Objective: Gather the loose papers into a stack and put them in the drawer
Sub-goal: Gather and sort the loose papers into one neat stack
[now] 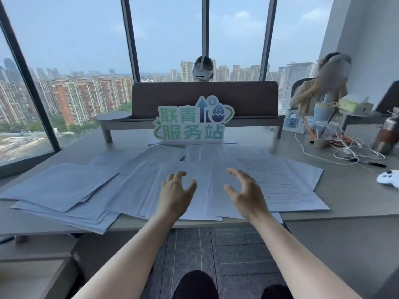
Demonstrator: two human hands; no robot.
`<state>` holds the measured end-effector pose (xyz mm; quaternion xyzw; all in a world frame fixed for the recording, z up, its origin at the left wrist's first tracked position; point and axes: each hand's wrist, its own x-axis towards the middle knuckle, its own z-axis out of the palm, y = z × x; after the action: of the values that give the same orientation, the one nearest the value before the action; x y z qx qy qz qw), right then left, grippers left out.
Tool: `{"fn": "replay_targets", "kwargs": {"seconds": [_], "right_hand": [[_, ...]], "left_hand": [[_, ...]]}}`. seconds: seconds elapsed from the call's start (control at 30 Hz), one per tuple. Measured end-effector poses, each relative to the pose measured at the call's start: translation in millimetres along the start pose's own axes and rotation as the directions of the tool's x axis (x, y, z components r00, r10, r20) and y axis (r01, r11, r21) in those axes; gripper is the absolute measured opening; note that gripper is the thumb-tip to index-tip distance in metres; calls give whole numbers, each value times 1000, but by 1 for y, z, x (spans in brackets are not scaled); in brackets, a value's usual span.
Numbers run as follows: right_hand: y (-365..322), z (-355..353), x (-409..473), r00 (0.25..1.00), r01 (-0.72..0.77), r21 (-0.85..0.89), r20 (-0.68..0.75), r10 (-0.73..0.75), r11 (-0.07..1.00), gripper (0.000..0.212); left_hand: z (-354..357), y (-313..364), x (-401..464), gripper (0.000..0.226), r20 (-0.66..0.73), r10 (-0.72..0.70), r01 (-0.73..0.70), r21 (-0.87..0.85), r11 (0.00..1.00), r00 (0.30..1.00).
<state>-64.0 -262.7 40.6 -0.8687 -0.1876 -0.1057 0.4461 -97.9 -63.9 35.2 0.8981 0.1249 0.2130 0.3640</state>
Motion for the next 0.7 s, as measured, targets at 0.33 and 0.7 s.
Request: {"fn": "replay_targets", "kwargs": {"seconds": [0.33, 0.7], "right_hand": [[55, -33, 24, 984, -175, -224, -13, 176, 959, 59], [83, -28, 46, 932, -277, -485, 76, 355, 830, 79]], "left_hand": [[57, 29, 29, 52, 120, 27, -28, 5, 1000, 992], [99, 36, 47, 54, 213, 7, -9, 9, 1000, 977]]}}
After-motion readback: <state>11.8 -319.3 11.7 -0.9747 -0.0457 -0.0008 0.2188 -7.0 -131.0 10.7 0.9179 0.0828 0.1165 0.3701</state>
